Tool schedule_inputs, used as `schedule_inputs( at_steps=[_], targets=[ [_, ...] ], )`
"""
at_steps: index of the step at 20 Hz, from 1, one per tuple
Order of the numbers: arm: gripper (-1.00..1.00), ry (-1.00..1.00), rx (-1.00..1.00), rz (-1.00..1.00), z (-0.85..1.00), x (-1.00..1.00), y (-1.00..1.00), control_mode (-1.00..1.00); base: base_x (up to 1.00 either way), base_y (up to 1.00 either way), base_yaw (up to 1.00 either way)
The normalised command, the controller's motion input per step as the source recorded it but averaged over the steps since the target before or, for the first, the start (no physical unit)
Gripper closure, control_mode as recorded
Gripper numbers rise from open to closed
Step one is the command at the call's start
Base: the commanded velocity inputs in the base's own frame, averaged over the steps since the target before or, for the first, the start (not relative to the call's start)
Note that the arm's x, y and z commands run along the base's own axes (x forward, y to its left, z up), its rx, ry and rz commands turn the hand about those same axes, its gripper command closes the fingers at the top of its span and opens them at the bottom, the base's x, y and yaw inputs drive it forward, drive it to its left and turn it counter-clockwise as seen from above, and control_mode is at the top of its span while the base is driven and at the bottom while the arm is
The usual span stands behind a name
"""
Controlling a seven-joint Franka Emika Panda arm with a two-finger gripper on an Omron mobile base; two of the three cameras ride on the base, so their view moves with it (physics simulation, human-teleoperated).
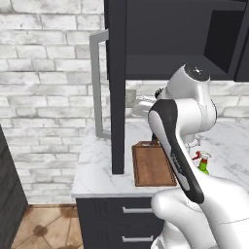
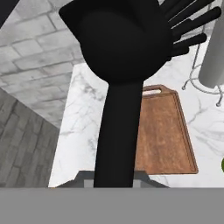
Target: Grab the spray bottle from the cabinet, then place it next to the cutting board for sanitizing. Then grab the dish brush from the countertop next to the sink and place it next to the cutting board.
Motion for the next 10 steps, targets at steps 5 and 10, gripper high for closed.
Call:
schedule_inputs(
  at_steps=[5, 10],
  targets=[
    [1.00, 0.14, 0.00, 0.00, -0.63, 0.01, 0.00, -1.00, 0.00, 0.00, 0.00],
    [1.00, 0.10, 0.01, 0.00, -0.66, 0.02, 0.00, -1.00, 0.00, 0.00, 0.00]
  ],
)
